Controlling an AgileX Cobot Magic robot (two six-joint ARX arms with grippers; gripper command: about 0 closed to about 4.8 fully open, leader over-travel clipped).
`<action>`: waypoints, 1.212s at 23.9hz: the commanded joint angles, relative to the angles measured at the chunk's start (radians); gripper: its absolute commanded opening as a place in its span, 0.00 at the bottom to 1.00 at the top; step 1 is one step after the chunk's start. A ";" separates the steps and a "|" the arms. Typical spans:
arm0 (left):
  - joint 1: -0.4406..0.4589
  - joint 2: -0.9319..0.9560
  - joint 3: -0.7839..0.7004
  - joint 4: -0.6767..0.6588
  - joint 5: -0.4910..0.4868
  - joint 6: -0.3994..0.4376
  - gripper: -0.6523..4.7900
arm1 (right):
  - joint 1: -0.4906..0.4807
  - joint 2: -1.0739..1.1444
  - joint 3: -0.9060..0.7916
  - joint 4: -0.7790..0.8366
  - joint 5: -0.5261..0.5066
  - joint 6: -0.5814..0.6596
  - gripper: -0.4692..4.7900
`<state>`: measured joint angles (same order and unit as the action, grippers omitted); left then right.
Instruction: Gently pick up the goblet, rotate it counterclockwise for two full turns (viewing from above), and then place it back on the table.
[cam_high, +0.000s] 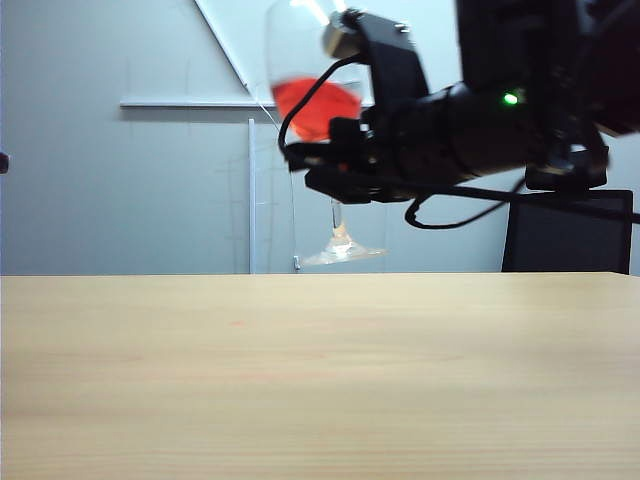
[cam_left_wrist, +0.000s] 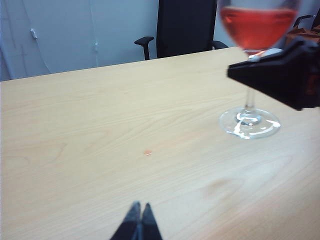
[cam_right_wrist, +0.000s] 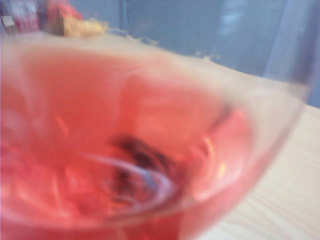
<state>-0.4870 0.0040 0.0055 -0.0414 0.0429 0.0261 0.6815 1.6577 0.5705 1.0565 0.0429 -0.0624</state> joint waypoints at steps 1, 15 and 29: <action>0.001 0.002 0.003 0.013 0.003 0.000 0.11 | -0.018 -0.009 -0.069 0.212 0.000 0.150 0.08; 0.001 0.002 0.003 0.013 0.003 0.000 0.11 | -0.168 0.092 -0.022 0.219 -0.071 0.560 0.08; 0.001 0.002 0.003 0.013 0.003 0.000 0.11 | -0.150 0.128 0.280 -0.256 -0.043 0.235 0.08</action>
<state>-0.4870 0.0040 0.0055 -0.0414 0.0429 0.0261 0.5182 1.7962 0.8276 0.7971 -0.0212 0.2413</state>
